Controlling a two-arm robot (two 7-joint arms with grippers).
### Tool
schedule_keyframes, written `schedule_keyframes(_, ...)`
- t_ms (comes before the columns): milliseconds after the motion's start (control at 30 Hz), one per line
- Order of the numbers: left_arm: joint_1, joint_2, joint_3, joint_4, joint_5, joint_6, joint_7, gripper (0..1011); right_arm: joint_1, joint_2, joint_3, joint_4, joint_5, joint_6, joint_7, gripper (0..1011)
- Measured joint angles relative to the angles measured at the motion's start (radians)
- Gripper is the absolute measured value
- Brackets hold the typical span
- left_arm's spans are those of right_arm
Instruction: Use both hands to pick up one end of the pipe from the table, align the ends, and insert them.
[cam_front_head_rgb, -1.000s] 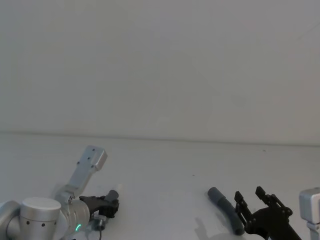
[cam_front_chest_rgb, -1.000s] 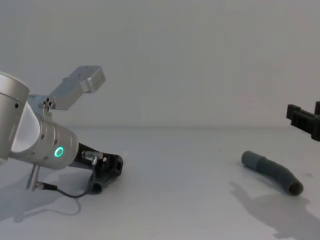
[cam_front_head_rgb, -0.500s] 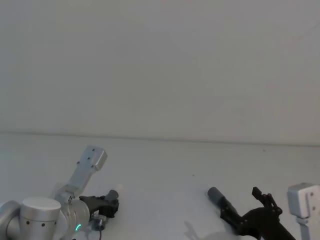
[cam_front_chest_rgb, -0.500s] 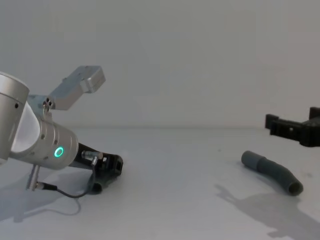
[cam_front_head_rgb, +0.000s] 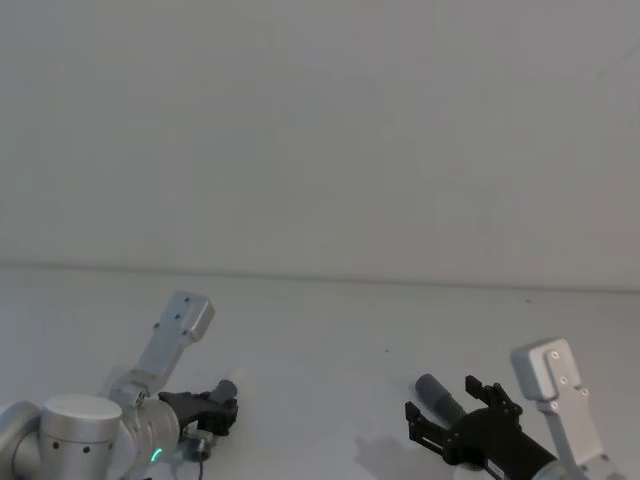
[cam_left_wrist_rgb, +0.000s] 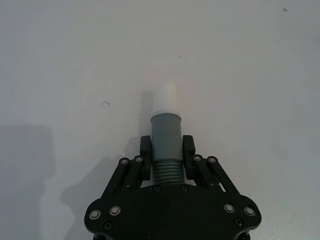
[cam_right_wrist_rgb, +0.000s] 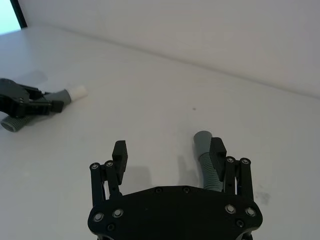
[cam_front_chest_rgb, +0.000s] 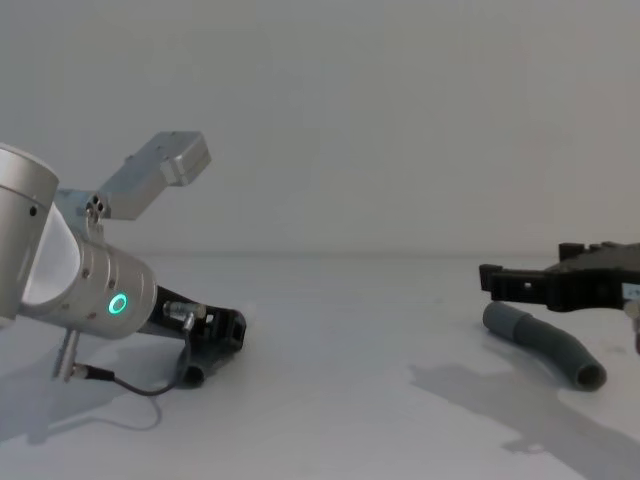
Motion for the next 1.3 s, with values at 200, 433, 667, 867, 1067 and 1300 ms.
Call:
schedule_keyframes(200, 0.000, 0.000, 0.000, 0.000, 0.000, 0.000, 0.000, 327, 0.070, -0.009, -0.019, 0.044, -0.011, 0.075, 0.019, 1000)
schedule_keyframes(433, 0.000, 0.000, 0.000, 0.000, 0.000, 0.000, 0.000, 327, 0.131, -0.027, -0.025, 0.082, -0.019, 0.157, 0.019, 1000)
schedule_keyframes(667, 0.000, 0.000, 0.000, 0.000, 0.000, 0.000, 0.000, 327, 0.181, -0.051, -0.016, 0.113, -0.021, 0.241, 0.002, 1000)
schedule_keyframes(867, 0.000, 0.000, 0.000, 0.000, 0.000, 0.000, 0.000, 327, 0.217, -0.072, -0.004, 0.139, -0.022, 0.301, -0.017, 1000)
schedule_keyframes(1067, 0.000, 0.000, 0.000, 0.000, 0.000, 0.000, 0.000, 327, 0.238, -0.086, 0.003, 0.166, -0.026, 0.334, -0.029, 1000)
schedule_keyframes(1300, 0.000, 0.000, 0.000, 0.000, 0.000, 0.000, 0.000, 327, 0.249, -0.089, 0.004, 0.189, -0.033, 0.348, -0.029, 1000)
